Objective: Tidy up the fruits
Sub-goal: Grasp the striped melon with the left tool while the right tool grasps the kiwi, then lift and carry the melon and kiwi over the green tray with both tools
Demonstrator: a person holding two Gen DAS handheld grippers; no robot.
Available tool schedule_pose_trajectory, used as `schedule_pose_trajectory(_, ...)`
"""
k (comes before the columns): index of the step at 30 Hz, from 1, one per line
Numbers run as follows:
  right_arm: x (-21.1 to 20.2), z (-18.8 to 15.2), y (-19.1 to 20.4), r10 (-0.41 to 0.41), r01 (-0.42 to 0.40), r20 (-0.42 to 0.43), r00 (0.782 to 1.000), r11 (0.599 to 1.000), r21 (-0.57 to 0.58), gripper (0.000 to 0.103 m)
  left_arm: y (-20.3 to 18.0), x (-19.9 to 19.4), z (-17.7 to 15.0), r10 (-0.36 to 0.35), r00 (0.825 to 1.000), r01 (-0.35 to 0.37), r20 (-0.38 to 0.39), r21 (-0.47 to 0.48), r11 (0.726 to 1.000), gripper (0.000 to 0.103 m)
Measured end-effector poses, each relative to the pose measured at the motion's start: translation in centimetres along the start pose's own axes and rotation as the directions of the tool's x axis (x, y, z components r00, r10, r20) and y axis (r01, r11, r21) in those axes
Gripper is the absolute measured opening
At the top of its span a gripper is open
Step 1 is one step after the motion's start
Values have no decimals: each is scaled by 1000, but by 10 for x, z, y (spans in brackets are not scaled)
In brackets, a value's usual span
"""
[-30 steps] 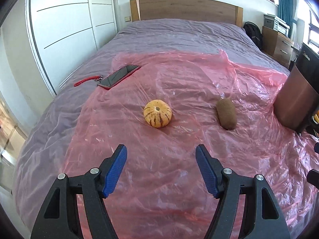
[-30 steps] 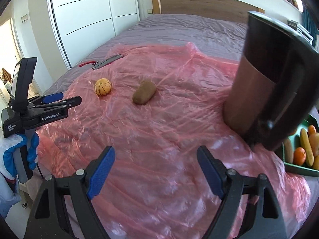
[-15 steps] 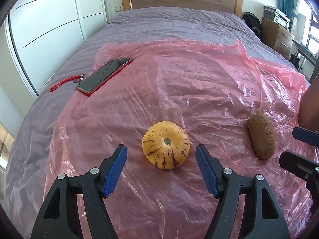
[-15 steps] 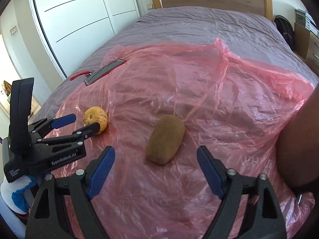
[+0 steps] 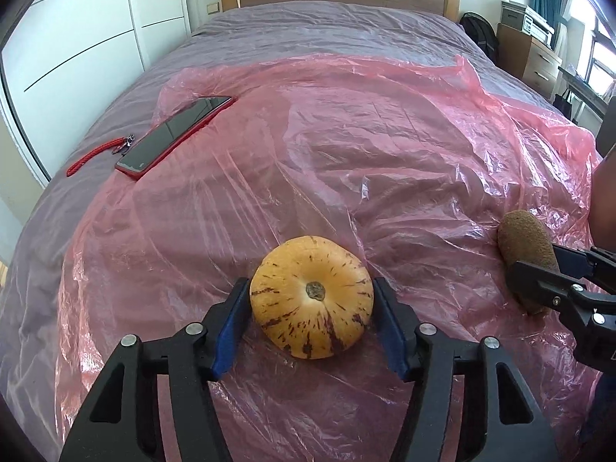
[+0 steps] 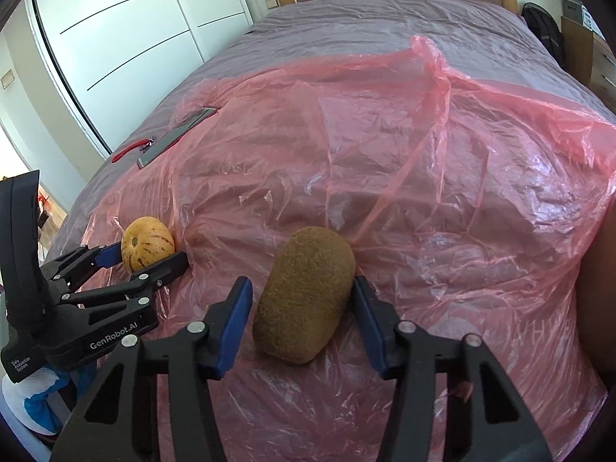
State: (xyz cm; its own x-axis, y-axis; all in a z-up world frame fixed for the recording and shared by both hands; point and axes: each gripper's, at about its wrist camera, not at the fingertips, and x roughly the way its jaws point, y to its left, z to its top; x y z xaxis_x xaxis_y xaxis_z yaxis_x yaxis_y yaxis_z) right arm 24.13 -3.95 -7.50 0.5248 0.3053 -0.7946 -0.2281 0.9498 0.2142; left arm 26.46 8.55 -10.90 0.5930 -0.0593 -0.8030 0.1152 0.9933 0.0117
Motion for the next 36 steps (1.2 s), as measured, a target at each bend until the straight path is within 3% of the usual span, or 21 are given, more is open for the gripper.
schedule_pose_trajectory(10, 6, -5, -8, 55, -55, 7, 998, 998, 8, 64, -5, 6, -2, 22, 999, -22, 27, 30, 999, 49)
schedule_pose_trajectory(21, 9, -7, -2, 60, -59, 22, 998, 997, -48, 60, -6, 7, -3, 27, 999, -29, 42, 43, 999, 49)
schedule_pose_trajectory(30, -19, -6, -1, 81, -79, 48, 996, 996, -45, 55, -13, -11, 2, 50, 998, -53, 40, 64, 997, 48)
schedule_pose_trajectory(36, -48, -9, 5, 92, -87, 60, 994, 994, -70, 50, -25, -43, 7, 75, 994, -81, 74, 90, 993, 48)
